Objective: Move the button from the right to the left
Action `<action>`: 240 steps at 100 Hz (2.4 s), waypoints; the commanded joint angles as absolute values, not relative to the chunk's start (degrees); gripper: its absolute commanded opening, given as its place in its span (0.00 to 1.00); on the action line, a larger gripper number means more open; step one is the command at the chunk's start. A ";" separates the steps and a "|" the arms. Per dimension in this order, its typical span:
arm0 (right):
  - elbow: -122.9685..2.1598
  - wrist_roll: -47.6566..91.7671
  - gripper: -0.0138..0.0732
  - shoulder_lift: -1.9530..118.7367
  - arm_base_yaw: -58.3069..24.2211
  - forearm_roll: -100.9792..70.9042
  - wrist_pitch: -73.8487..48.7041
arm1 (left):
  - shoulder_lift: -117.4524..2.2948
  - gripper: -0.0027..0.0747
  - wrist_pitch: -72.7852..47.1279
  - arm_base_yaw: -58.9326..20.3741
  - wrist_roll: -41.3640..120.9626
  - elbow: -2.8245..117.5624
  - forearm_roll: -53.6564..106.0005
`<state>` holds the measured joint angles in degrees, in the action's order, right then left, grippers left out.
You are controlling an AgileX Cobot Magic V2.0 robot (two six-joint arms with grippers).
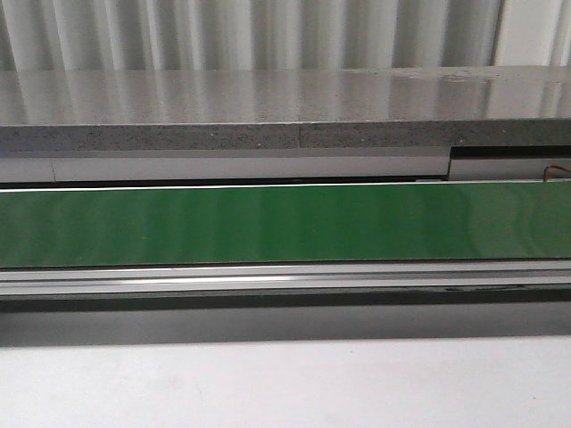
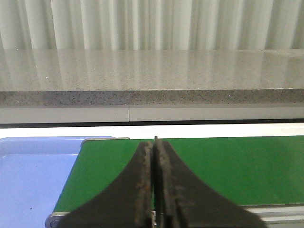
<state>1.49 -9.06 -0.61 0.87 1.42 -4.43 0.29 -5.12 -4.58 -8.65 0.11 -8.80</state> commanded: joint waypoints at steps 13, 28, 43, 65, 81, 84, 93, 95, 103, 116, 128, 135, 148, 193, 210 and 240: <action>0.58 -8.86 0.08 -1.47 0.85 2.09 0.60 | 2.24 0.01 -0.39 -4.60 -9.31 -1.31 -8.32; 0.58 -8.86 0.08 -1.47 0.85 2.09 0.60 | 2.24 0.01 -0.39 -4.60 -9.31 -1.31 -8.32; 0.58 -8.86 0.08 -1.47 0.85 2.09 0.60 | 2.24 0.01 -0.39 -4.60 -9.31 -1.31 -8.32; 0.58 -8.81 0.08 -1.47 0.85 2.37 4.20 | 2.24 0.01 -0.39 -4.60 -9.31 -1.31 -8.32; -2.84 -8.81 0.08 -1.36 0.91 2.48 6.29 | 2.24 0.01 -0.39 -4.60 -9.31 -1.31 -8.32; -4.37 -8.81 0.08 -1.05 0.91 2.42 3.61 | 2.24 0.01 -0.39 -4.60 -9.31 -1.31 -8.32; -11.23 -8.81 0.08 1.19 0.91 2.48 -6.30 | 2.24 0.01 -0.39 -4.60 -9.31 -1.31 -8.32; -13.03 -8.81 0.08 1.76 0.91 2.48 -9.10 | 2.24 0.01 -0.39 -4.60 -9.31 -1.31 -8.32; -19.69 -8.81 0.08 6.29 0.91 3.17 -18.41 | 2.24 0.01 -0.39 -4.60 -9.31 -1.31 -8.32; -30.47 -8.81 0.08 15.03 0.91 4.57 -28.33 | 2.24 0.01 -0.39 -4.60 -9.31 -1.31 -8.32; -39.57 -8.81 0.08 24.83 0.91 4.47 -39.16 | 2.24 0.01 -0.39 -4.60 -9.31 -1.31 -8.32; -44.13 -8.81 0.08 30.17 0.91 4.41 -44.68 | 2.24 0.01 -0.39 -4.60 -9.31 -1.31 -8.32; -49.34 -8.81 0.08 38.01 0.91 3.84 -49.98 | 2.24 0.01 -0.39 -4.60 -9.31 -1.31 -8.32; -49.77 -8.81 0.71 49.94 0.91 3.57 -50.16 | 2.24 0.01 -0.39 -4.60 -9.31 -1.31 -8.32; -49.77 -9.00 0.89 50.42 0.91 2.07 -48.84 | 2.24 0.01 -0.39 -4.60 -9.31 -1.31 -8.32; -56.95 -6.16 0.89 56.08 5.74 1.95 -49.20 | 2.24 0.01 -0.39 -4.60 -9.31 -1.31 -8.32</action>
